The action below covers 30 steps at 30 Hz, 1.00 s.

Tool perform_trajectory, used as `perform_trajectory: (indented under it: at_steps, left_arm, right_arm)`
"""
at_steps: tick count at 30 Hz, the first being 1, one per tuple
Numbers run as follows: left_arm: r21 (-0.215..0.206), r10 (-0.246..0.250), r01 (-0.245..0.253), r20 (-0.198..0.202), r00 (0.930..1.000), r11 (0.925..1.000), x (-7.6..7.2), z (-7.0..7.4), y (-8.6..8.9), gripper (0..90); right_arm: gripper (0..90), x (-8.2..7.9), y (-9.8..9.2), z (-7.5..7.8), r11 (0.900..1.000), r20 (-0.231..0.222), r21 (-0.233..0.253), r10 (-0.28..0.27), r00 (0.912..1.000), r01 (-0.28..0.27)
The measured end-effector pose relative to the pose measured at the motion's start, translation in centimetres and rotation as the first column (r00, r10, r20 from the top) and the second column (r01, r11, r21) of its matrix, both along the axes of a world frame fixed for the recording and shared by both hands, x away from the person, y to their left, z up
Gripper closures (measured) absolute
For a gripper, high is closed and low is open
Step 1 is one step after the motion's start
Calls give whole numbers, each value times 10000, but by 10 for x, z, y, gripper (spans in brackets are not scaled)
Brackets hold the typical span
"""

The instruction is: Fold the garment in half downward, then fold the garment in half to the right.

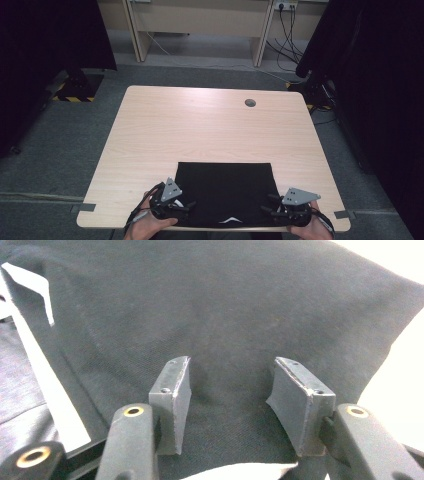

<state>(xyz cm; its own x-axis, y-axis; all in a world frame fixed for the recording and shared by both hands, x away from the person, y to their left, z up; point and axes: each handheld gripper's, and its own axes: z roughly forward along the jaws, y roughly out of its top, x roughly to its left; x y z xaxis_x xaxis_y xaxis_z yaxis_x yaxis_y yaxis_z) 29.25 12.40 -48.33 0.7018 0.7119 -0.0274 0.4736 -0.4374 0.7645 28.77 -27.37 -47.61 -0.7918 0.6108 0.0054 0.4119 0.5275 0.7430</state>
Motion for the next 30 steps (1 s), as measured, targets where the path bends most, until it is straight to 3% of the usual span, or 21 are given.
perform_trajectory:
  at_steps: [9, 18, 23, 30]
  left_arm:
    - [-62, 107, -107, -86, 9999, 9999, 23, 0, -14, 204]
    - [-127, 49, -51, -139, 9999, 9999, 25, 0, -14, 180]
    - [-636, 103, -125, -349, 9993, 9979, 26, 1, -10, 149]
    - [-1166, 438, -455, -177, 9989, 9921, 18, 12, 0, 122]
  right_arm:
    - [469, 40, -16, 0, 9987, -82, 23, -503, 9987, 503]
    - [427, 39, -15, 2, 9968, -169, -86, -791, 9967, 790]
    - [420, 39, -16, 2, 9968, -215, -63, -804, 9965, 803]
    - [417, 39, -17, 2, 9966, -218, -81, -817, 9964, 815]
